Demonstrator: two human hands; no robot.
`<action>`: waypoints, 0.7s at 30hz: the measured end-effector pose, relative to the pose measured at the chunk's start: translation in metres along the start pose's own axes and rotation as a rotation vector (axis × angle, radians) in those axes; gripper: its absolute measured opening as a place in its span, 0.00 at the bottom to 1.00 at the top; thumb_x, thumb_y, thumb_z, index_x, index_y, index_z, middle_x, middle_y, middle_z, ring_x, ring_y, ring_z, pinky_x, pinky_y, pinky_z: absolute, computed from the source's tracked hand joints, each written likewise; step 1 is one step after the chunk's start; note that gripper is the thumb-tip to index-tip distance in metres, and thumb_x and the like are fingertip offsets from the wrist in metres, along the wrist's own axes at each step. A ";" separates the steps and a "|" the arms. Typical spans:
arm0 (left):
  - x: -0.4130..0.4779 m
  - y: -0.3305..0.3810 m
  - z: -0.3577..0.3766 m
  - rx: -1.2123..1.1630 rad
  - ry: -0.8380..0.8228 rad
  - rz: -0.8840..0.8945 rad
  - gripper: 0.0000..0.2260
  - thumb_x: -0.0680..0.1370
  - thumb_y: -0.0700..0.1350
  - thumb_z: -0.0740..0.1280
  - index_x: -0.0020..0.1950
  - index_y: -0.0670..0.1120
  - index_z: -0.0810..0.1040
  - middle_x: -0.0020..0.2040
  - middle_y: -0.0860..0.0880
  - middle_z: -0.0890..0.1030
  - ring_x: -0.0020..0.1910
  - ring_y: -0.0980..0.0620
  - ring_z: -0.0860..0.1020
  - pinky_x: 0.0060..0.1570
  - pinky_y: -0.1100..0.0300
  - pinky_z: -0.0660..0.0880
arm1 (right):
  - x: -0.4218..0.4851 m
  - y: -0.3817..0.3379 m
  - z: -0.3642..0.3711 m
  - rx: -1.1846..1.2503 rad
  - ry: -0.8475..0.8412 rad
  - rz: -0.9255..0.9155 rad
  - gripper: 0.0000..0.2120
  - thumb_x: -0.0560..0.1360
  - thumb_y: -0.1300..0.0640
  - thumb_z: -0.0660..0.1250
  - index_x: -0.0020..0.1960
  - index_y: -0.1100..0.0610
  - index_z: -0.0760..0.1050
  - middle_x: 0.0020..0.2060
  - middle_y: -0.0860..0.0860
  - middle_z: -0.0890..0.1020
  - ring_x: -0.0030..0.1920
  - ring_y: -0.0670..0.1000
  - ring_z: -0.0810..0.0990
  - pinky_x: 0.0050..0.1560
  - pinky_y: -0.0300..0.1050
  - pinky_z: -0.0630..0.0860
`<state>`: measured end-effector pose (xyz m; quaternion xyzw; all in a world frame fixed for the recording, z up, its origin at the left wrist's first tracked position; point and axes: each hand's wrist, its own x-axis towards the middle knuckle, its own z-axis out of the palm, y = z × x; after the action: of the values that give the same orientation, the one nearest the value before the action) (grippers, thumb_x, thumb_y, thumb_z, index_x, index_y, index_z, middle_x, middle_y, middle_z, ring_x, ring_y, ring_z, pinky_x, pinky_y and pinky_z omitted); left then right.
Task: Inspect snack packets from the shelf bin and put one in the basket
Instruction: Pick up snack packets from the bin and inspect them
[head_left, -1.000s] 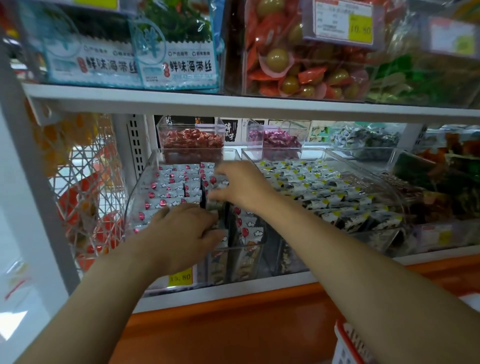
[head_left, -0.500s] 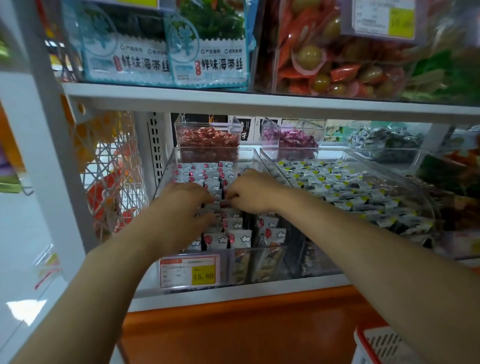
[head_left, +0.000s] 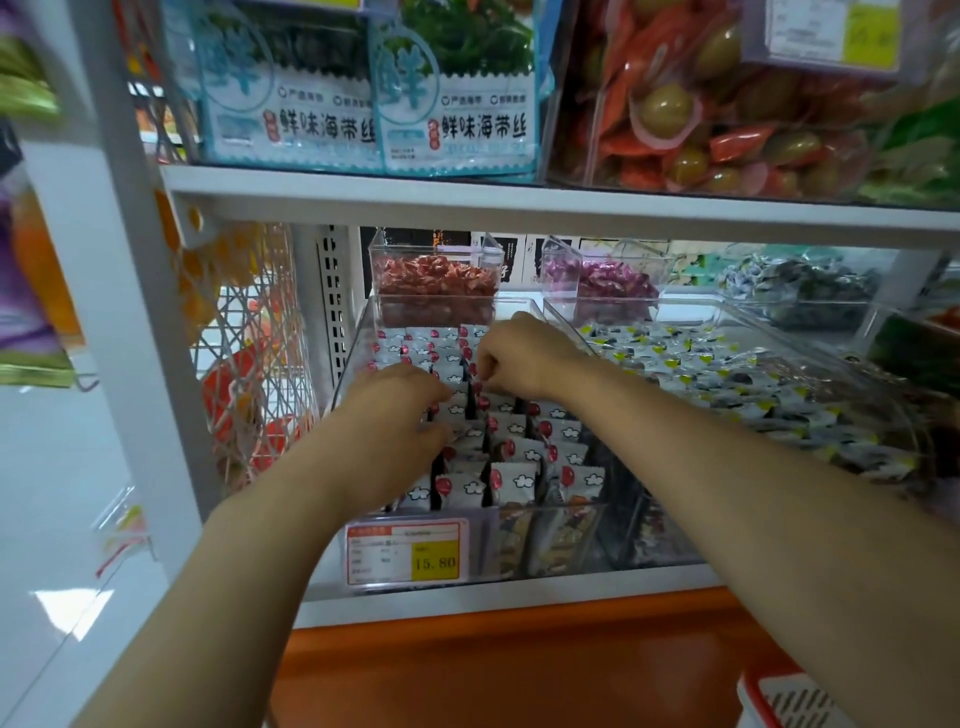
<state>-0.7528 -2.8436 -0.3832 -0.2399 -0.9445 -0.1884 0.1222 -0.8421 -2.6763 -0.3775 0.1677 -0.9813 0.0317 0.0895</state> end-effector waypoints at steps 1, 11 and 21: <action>0.000 0.000 0.001 -0.007 0.006 0.000 0.18 0.79 0.43 0.60 0.70 0.46 0.68 0.69 0.48 0.70 0.67 0.51 0.66 0.65 0.62 0.59 | 0.002 -0.001 0.002 -0.027 -0.008 0.003 0.05 0.74 0.62 0.67 0.48 0.57 0.80 0.52 0.56 0.80 0.54 0.54 0.77 0.57 0.52 0.75; 0.003 0.007 0.004 -0.221 0.239 -0.117 0.18 0.80 0.42 0.61 0.69 0.45 0.69 0.67 0.45 0.71 0.62 0.50 0.72 0.60 0.59 0.68 | -0.048 0.004 -0.028 0.440 0.428 0.083 0.02 0.77 0.61 0.64 0.45 0.58 0.72 0.43 0.53 0.79 0.42 0.52 0.77 0.44 0.49 0.75; 0.000 0.027 0.017 -0.653 0.171 -0.250 0.09 0.80 0.44 0.60 0.54 0.42 0.77 0.49 0.41 0.80 0.41 0.46 0.78 0.32 0.66 0.74 | -0.123 0.005 -0.018 1.271 0.582 0.314 0.04 0.77 0.65 0.62 0.43 0.62 0.72 0.33 0.50 0.79 0.28 0.42 0.78 0.29 0.38 0.78</action>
<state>-0.7417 -2.8143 -0.3900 -0.1321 -0.8430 -0.5130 0.0936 -0.7264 -2.6295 -0.3829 0.0288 -0.7219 0.6531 0.2269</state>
